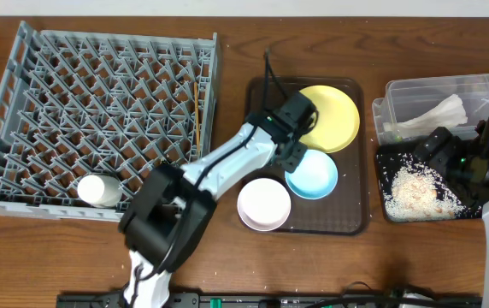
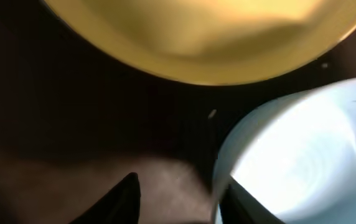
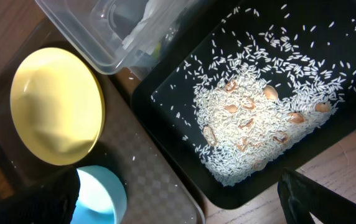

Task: Sort waste into correct bins and load items into the dishwasher
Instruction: 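Reach the left gripper to the blue bowl and grasp its rim, then lift the blue bowl left and set it upright in the dish rack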

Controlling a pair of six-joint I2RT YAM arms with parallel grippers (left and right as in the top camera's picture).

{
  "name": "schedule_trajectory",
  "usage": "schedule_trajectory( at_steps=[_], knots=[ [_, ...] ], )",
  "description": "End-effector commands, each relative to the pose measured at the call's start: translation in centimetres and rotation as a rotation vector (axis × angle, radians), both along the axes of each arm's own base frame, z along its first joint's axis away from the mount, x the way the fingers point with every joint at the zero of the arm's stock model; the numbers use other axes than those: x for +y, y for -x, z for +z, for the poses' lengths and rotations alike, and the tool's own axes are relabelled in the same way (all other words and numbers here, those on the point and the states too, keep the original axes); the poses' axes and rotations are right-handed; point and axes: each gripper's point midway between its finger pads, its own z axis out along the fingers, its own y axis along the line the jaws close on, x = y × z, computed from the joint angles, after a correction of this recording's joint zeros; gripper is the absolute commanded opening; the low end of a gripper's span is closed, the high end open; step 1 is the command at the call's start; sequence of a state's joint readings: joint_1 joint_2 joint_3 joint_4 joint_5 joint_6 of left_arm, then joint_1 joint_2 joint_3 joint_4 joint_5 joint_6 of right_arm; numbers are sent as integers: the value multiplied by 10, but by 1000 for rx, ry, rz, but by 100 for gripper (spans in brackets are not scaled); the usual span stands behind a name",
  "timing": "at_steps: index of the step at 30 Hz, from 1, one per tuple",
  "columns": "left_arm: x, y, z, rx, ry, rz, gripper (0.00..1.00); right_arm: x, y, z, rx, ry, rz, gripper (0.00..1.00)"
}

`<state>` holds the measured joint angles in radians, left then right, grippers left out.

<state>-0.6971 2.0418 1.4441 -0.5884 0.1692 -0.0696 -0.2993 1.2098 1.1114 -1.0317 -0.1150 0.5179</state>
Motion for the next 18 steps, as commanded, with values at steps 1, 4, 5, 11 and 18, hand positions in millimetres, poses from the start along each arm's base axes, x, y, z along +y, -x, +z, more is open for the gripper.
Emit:
schedule_trajectory(
  at_steps=[1,4,5,11,18],
  knots=[
    [-21,23,-6,116,117,-90,39,-4,1,2,-5,10,-13,99],
    [-24,28,-9,122,110,-104,31,-4,1,2,-4,9,-13,99],
    [-25,30,-9,121,108,-113,26,-4,1,2,-4,10,-13,99],
    [-23,27,-2,105,104,-118,7,-4,1,2,-4,9,-13,99],
    [-2,-11,91,-19,181,26,7,-4,1,2,-5,10,-13,99]
  ],
)
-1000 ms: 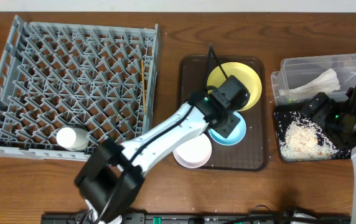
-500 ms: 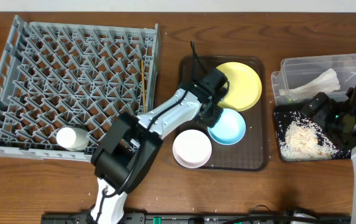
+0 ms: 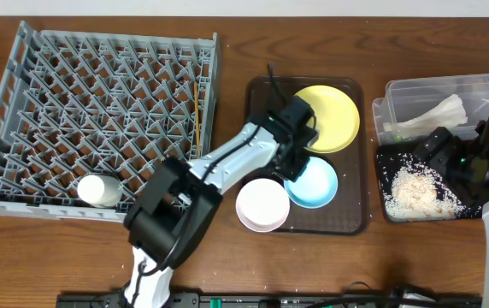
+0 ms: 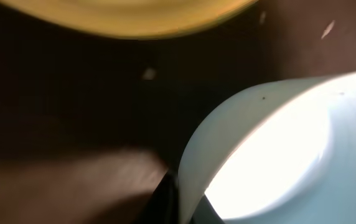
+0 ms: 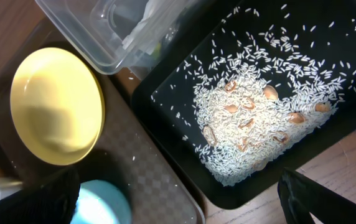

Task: Sort waste into correct bins and load items into the dishwasher
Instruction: 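Lift the blue bowl left and set it upright in the dish rack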

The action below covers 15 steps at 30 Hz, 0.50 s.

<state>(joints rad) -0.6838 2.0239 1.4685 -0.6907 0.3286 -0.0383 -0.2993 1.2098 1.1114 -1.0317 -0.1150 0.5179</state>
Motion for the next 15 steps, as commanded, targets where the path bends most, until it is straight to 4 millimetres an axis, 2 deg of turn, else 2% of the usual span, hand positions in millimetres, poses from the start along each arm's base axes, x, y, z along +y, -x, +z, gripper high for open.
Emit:
schedule_trajectory(
  at_steps=[1,3,6,7,10,13,15],
  knots=[
    [18,-45,94,-181,95,140,7,-4,1,2,-5,10,-13,99],
    [52,-60,123,-264,51,222,7,-4,1,2,-4,10,-13,99],
    [135,-80,160,-441,-158,404,7,-4,1,2,-4,10,-13,99],
    [169,-85,172,-509,-262,466,8,-4,1,2,-3,10,-13,99],
    [242,-87,202,-650,-537,578,7,-4,1,2,-4,10,-13,99],
    [298,-85,229,-746,-770,703,7,-4,1,2,-5,10,-13,99],
    [318,-83,236,-776,-894,727,7,-4,1,2,-6,10,-13,99]
  ],
)
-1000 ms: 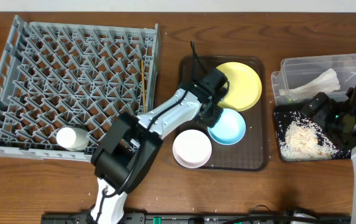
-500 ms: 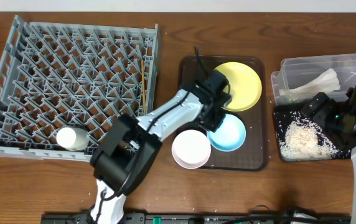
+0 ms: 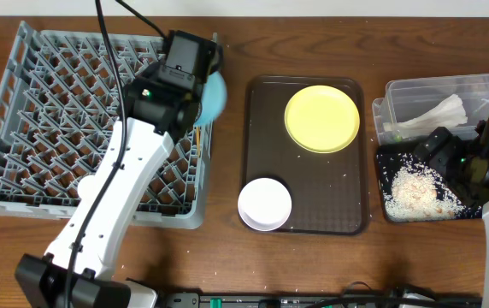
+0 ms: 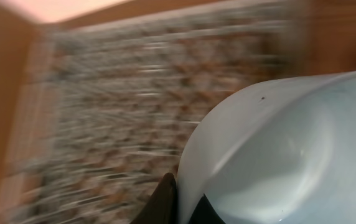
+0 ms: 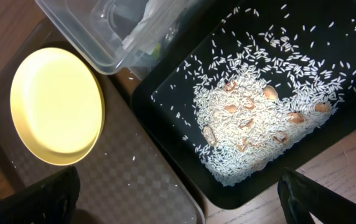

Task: Sort waste into correct bins and load items into the dishwasher
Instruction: 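Lift the blue bowl left and set it upright in the dish rack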

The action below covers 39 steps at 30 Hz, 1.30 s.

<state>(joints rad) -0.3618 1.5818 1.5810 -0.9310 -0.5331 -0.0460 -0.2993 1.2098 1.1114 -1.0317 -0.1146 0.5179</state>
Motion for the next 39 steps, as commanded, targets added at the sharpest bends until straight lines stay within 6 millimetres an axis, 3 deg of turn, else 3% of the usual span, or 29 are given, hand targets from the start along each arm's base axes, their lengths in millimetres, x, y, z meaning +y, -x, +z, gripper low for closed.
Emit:
schedule_trajectory(
  at_steps=[1,5,10,15,20,30,39],
  knots=[
    [62,2,25,-49,-364,199,8,-4,1,2,-6,10,-13,99],
    [77,-3,16,-28,-484,259,7,-4,1,2,-6,10,-13,99],
    [78,-29,5,-97,-583,336,8,-4,0,3,-9,11,-13,99],
    [69,-58,-14,-153,-584,352,7,-4,0,3,-8,11,-13,99],
    [64,-74,-31,-154,-593,339,8,-4,0,3,-9,10,-15,99],
    [54,-85,-79,-66,-614,283,8,-4,0,3,-9,7,-20,99],
    [28,-86,-88,-56,-584,210,11,-5,-3,4,-24,11,-20,99]
  ],
)
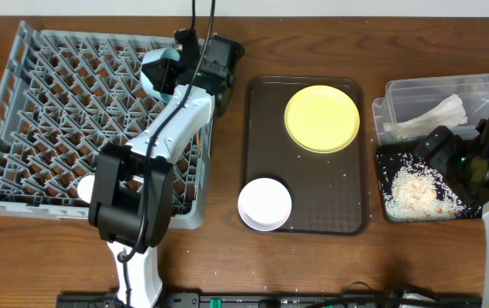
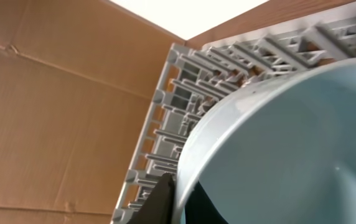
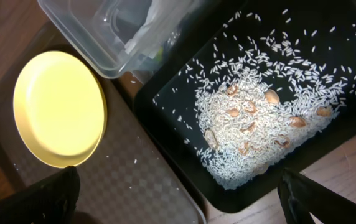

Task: Sort waste into correct bins and load items into the dishwasher
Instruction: 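Lift the blue bowl left and set it upright in the dish rack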

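My left gripper (image 1: 182, 72) is shut on the rim of a light blue bowl (image 1: 160, 73), held on edge over the back right part of the grey dish rack (image 1: 48, 103). In the left wrist view the bowl (image 2: 284, 143) fills the right side, one dark finger (image 2: 164, 198) pressed against its rim, rack tines (image 2: 193, 102) behind. A yellow plate (image 1: 321, 118) and a white bowl (image 1: 264, 204) lie on the brown tray (image 1: 347, 192). My right gripper (image 3: 178, 208) hangs open over the tray's right edge, beside the black bin of rice (image 3: 259, 118).
A clear container (image 1: 445, 103) with white waste stands behind the black bin (image 1: 415, 192). A white cup (image 1: 85, 183) sits in the rack's front row, partly behind my left arm. Brown cardboard (image 2: 53, 106) shows beyond the rack's far side.
The left gripper has carried the blue bowl from over the rack's right edge to farther left and back, over the rack's rear right corner. The right arm has not moved.
The left gripper stood open at the blue bowl's rim on the tray. It was then shut on that rim. Later it held the bowl over the rack's right edge, leaving the yellow plate and white bowl on the tray. Now the bowl hangs over the rack's back.
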Controlling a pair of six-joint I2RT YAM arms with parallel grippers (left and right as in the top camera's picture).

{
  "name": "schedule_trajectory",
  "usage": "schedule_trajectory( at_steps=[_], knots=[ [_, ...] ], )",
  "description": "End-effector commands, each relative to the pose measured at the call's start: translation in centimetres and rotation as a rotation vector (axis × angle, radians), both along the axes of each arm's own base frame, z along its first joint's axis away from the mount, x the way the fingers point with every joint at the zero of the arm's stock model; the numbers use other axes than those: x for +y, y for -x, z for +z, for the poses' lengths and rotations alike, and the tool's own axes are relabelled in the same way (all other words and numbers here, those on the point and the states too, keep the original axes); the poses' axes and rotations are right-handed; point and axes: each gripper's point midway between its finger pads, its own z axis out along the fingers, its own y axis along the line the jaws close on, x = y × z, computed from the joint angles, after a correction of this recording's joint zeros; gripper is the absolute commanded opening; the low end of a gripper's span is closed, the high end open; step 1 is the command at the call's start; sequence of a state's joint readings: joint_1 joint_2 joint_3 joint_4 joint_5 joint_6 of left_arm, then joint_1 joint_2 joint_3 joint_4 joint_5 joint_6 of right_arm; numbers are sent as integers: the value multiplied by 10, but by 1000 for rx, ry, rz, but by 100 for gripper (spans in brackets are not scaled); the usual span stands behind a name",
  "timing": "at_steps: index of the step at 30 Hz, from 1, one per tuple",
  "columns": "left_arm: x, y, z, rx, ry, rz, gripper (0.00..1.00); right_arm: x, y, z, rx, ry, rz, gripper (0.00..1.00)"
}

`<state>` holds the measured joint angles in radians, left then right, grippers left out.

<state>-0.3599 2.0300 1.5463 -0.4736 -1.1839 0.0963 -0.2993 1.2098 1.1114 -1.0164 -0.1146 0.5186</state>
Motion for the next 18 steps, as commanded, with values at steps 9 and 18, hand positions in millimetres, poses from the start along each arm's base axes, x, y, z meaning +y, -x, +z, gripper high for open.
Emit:
schedule_trajectory(
  at_steps=[9,18],
  knots=[
    [-22,-1,-13,42,30,-64,42,-4,0,3,-9,7,-19,99],
    [-93,4,-16,87,228,-285,48,-4,-2,4,-16,9,-19,99]
  ],
)
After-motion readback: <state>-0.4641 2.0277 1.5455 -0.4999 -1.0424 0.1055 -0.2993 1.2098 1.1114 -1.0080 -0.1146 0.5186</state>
